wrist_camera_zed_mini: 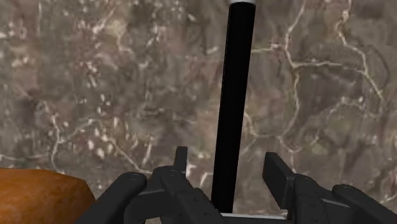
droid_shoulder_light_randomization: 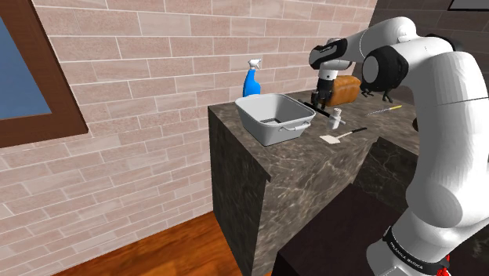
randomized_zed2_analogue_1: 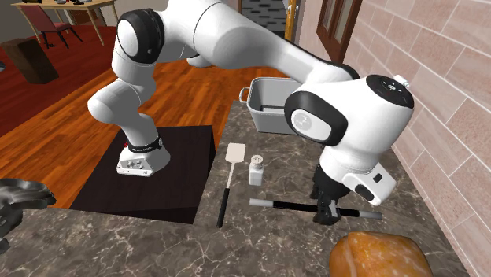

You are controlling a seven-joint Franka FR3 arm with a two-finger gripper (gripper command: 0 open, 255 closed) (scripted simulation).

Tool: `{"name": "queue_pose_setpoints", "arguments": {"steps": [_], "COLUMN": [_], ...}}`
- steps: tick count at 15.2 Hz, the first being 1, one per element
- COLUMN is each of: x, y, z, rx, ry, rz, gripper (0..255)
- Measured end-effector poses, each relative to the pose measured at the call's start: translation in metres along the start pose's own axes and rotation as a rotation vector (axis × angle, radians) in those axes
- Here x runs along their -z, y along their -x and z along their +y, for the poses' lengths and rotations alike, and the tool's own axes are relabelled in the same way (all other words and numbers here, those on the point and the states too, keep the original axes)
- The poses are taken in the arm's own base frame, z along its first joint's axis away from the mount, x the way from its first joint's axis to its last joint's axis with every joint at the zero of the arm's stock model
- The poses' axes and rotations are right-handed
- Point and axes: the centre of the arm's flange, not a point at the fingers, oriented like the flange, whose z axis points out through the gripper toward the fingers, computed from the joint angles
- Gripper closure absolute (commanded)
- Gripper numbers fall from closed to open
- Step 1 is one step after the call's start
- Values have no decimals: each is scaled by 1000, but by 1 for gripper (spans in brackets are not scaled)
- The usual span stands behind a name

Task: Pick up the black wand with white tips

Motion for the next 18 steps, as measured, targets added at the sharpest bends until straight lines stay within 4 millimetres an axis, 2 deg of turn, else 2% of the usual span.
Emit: {"name": "queue_pose_setpoints", "arguments": {"steps": [9, 18], "x": [0, 42], "y": [0, 2], "z": [0, -2], "rx": [0, 0], "ry": [0, 0], "rz": [0, 1], "gripper": [255, 255]}}
